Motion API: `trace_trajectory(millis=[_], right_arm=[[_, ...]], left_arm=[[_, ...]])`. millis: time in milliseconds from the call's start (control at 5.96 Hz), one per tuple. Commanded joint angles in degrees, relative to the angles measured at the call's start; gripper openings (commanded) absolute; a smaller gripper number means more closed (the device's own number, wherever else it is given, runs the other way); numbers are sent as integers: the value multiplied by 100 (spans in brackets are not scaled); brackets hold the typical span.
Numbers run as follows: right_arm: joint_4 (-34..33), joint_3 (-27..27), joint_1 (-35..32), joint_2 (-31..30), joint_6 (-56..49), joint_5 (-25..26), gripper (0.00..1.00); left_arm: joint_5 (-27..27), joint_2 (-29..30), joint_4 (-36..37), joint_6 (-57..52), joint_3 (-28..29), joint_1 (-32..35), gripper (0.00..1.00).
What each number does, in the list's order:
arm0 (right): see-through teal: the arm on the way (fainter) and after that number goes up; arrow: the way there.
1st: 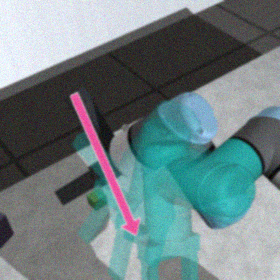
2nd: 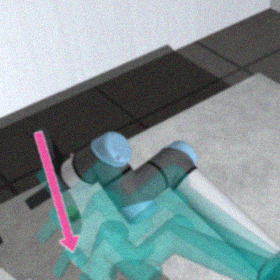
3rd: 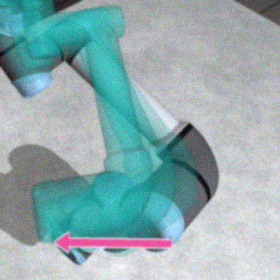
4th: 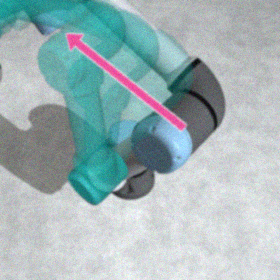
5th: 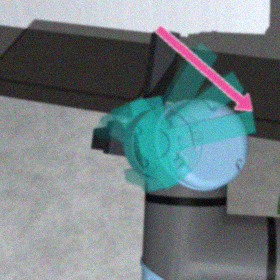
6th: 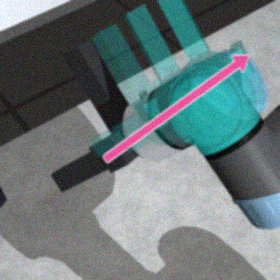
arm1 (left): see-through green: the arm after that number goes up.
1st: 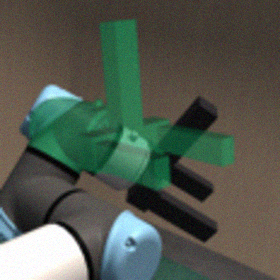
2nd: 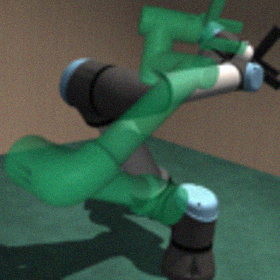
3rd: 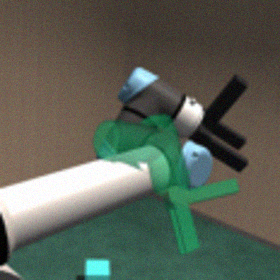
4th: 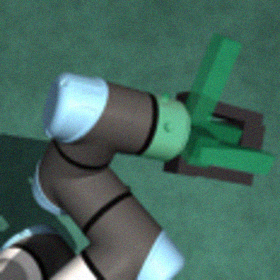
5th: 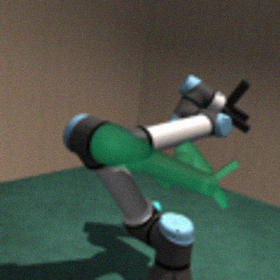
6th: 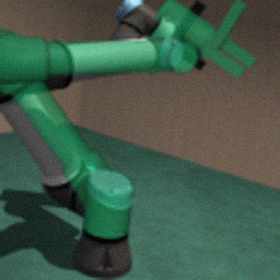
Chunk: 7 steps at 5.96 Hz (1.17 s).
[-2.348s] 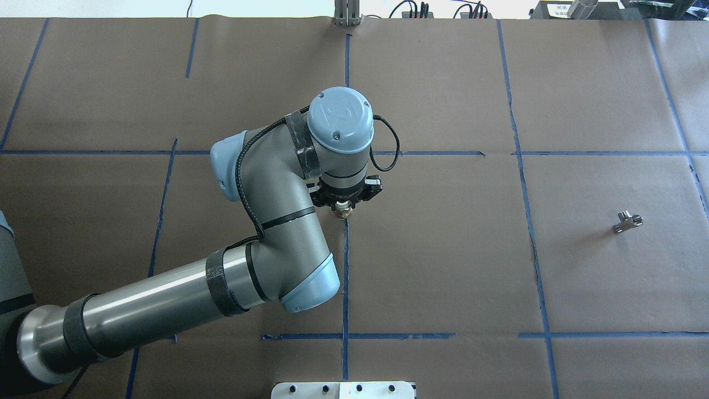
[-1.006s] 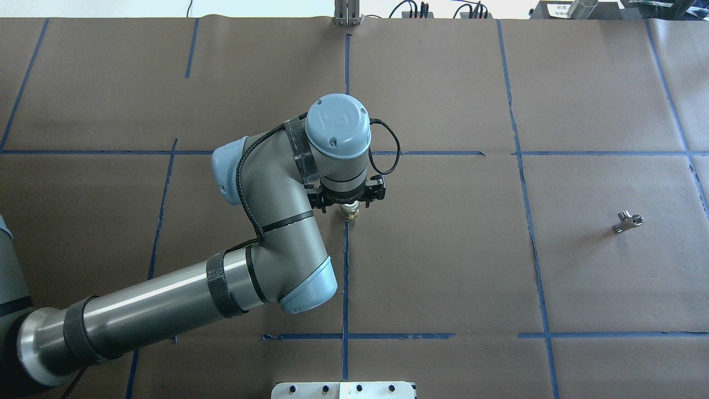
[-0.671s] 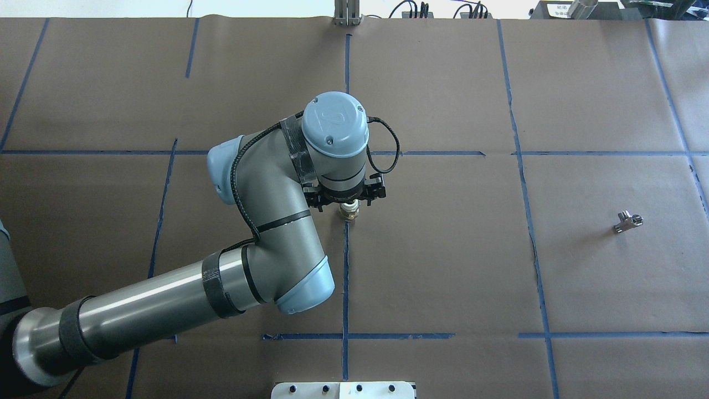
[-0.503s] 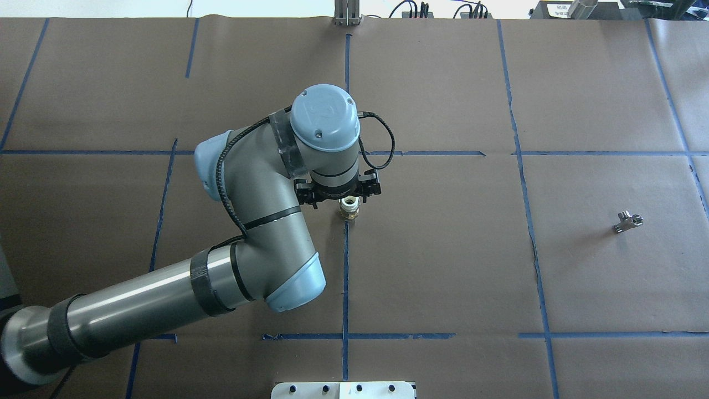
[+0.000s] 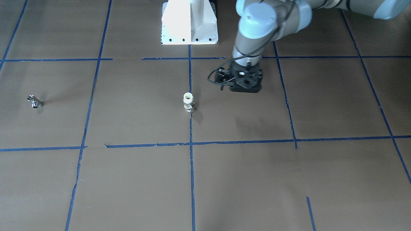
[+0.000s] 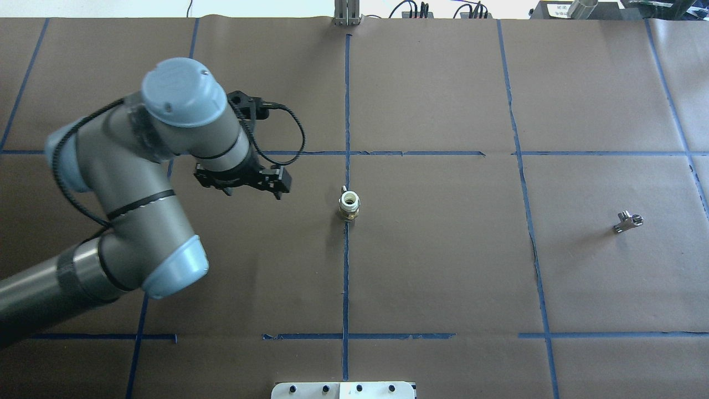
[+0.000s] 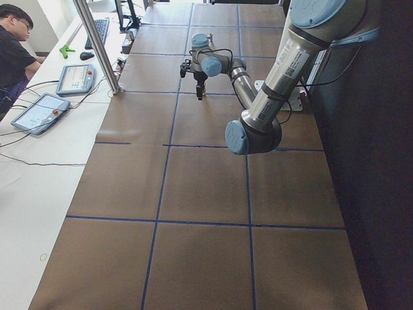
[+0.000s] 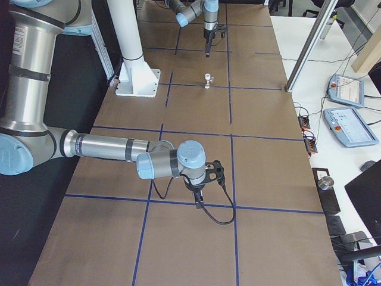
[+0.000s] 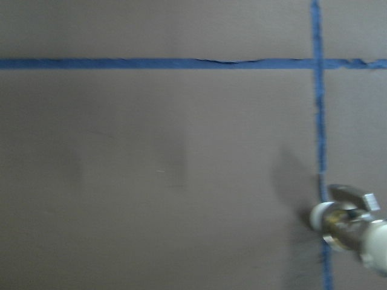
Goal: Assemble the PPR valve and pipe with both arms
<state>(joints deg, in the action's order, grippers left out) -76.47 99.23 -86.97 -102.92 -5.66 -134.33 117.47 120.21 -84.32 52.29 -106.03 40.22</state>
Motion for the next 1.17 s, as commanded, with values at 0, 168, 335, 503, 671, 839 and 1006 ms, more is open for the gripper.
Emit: trace_trajectory(millis=[0,168,335,503,671,839,1006], right_arm=[[0,9,161,140,204,-137,100],[-9,9,215,323,449,-164,100],[-9,9,293,438,600,-173,100],[0,44,381,439,767,-182,100],[9,79,460,457,890,-199,100],[18,79,566,561,1152,-234,100],[35,88,819,649,1460,-208,100]], left_arm=[[659,-1650,-66,-2316,-619,1278,100],[1106,-2389,-85,-3781,-569,2278,100],[1468,-2928,-85,-4927,-229,3341,100],[1767,-3211,-85,-5826,210,4117,100],[1935,-3484,-85,-6366,579,4717,100],[1937,-3870,-102,-6380,592,5036,100],[1946,-3900,-111,-6354,583,5083,100]])
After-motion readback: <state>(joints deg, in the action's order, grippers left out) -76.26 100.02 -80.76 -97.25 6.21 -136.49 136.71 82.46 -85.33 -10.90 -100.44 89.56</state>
